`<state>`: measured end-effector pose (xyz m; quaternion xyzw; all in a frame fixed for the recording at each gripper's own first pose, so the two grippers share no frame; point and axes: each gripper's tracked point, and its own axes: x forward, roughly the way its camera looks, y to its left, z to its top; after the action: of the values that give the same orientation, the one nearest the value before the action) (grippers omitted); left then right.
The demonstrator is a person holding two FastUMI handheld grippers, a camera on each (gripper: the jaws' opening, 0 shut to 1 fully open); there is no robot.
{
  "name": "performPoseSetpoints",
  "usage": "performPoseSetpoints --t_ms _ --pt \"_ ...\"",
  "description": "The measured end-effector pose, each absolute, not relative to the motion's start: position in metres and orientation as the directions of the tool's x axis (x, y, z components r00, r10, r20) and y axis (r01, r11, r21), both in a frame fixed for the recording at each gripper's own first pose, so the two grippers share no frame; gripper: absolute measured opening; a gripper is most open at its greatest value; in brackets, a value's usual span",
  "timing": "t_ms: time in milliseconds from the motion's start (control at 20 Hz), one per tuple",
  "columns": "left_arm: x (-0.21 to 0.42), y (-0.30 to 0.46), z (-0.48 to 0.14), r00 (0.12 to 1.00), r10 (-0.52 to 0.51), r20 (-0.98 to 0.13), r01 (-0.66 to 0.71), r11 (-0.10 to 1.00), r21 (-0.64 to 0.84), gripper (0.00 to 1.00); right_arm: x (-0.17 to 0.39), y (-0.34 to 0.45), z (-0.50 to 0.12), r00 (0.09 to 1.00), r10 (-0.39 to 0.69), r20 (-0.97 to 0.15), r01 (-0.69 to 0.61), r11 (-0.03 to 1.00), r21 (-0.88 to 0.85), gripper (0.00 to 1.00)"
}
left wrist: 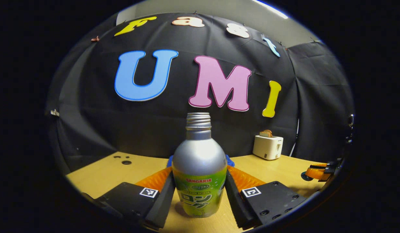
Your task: Open the teacup lid with one hand, grasp the water bottle and pour water into the teacup with the other hand; after pouring, place the water bottle on the coaster and then close the teacup lid.
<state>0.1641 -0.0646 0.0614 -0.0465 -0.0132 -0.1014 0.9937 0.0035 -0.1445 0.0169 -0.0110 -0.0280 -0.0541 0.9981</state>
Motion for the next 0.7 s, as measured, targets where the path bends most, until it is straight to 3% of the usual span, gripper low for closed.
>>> performPoseSetpoints --t_ms 200,500,650,700 --pt "0.195 -0.065 0.023 0.973 -0.226 -0.037 0.224 0.973 -0.063 0.80 0.004 -0.145 0.017 0.993 -0.108 0.057 0.109 0.994 -0.019 0.28" --pt "0.202 -0.060 0.003 0.977 -0.203 -0.060 0.202 0.979 -0.019 0.81 0.004 -0.145 0.017 0.993 -0.107 0.058 0.108 0.994 -0.019 0.28" --pt "0.199 -0.059 0.006 0.979 -0.197 -0.055 0.196 0.980 -0.018 0.85 0.004 -0.145 0.017 0.993 -0.107 0.057 0.108 0.994 -0.019 0.28" --pt "0.192 -0.057 0.009 0.978 -0.199 -0.058 0.199 0.980 -0.019 0.91 0.004 -0.145 0.017 0.993 -0.107 0.058 0.108 0.994 -0.019 0.28"
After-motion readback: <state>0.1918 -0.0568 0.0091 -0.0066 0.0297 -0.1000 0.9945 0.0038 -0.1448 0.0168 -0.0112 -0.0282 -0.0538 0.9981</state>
